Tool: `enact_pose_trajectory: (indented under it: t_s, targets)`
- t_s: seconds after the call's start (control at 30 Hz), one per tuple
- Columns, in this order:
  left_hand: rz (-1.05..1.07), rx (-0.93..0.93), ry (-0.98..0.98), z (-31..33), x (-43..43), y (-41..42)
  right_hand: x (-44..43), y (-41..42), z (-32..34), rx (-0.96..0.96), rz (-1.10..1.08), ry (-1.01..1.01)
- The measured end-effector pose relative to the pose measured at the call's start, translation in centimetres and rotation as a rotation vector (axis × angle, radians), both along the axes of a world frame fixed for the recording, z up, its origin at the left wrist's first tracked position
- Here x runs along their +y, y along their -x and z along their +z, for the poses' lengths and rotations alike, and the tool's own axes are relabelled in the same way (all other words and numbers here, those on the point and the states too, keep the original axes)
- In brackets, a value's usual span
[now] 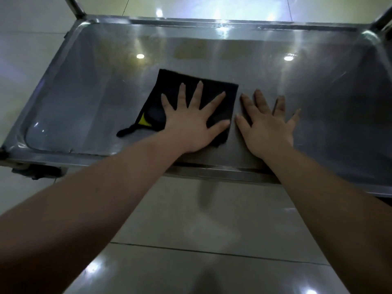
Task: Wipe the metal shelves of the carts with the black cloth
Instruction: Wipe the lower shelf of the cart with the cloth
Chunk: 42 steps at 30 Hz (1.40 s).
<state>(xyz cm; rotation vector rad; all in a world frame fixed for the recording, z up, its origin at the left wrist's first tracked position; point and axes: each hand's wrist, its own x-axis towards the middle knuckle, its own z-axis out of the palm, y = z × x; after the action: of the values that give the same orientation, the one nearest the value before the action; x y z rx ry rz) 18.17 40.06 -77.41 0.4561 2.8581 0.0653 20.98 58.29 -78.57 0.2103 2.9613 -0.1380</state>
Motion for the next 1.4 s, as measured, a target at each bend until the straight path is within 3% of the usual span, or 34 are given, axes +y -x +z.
enact_pose_trajectory:
  t_s: [0.23, 0.37, 0.57, 0.7, 1.1, 1.27, 1.4]
  targets:
    - [0.021, -0.052, 0.003, 0.4, -1.6, -8.4, -0.5, -0.4, -0.1, 0.042, -0.007, 0.003]
    - [0.065, 0.048, -0.020, -0.3, 0.4, -3.3, -0.3, -0.4, -0.2, 0.036, -0.014, -0.010]
    - [0.131, 0.025, -0.050, -0.4, 4.5, 7.3, -0.1, -0.3, -0.3, 0.046, -0.018, 0.005]
    - [0.125, -0.023, -0.030, 0.1, 5.4, 9.3, 0.1, -0.1, -0.1, 0.042, -0.016, 0.026]
    - [-0.094, -0.015, 0.030, -0.1, -5.6, -6.4, 0.1, 0.0, -0.1, 0.009, -0.010, 0.024]
    - [-0.029, -0.073, 0.025, 0.5, -8.2, -6.9, -0.3, 0.0, 0.3, -0.068, -0.028, -0.050]
    - [-0.023, -0.041, 0.029, 0.4, -7.4, -7.0, -3.2, 0.7, 1.1, 0.020, 0.024, -0.002]
